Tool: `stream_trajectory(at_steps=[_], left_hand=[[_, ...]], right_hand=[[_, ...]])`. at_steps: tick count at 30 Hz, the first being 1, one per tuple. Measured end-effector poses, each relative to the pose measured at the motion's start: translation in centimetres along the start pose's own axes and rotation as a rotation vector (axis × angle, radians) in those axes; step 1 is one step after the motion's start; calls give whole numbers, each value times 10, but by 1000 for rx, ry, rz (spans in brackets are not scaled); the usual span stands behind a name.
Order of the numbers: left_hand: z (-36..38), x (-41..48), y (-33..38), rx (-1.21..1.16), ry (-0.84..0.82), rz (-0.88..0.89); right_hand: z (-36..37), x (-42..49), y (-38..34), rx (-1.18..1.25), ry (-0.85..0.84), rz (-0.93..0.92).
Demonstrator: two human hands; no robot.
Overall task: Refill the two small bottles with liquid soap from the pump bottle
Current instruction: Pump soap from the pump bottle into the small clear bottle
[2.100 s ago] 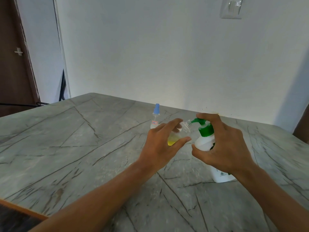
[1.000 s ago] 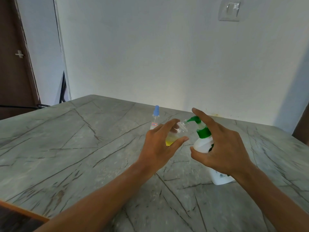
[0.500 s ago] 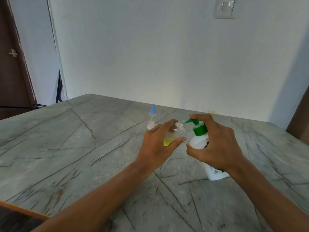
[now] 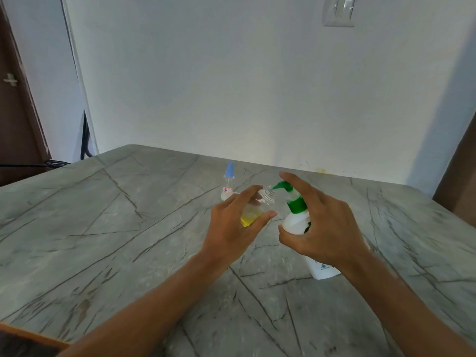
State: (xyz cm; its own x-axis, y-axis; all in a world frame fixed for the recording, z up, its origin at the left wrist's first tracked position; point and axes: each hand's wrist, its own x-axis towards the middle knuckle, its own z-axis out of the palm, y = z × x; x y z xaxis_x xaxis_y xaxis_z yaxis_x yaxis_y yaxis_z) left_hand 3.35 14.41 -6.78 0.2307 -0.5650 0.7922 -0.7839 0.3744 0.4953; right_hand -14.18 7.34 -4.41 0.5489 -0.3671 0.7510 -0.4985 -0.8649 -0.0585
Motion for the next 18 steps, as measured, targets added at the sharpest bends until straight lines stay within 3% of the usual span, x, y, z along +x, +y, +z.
stream_trajectory(at_steps=[18], left_hand=[[2,-3,-4,58,-43,29]], right_hand=[[0,1,-1,44,3,45]])
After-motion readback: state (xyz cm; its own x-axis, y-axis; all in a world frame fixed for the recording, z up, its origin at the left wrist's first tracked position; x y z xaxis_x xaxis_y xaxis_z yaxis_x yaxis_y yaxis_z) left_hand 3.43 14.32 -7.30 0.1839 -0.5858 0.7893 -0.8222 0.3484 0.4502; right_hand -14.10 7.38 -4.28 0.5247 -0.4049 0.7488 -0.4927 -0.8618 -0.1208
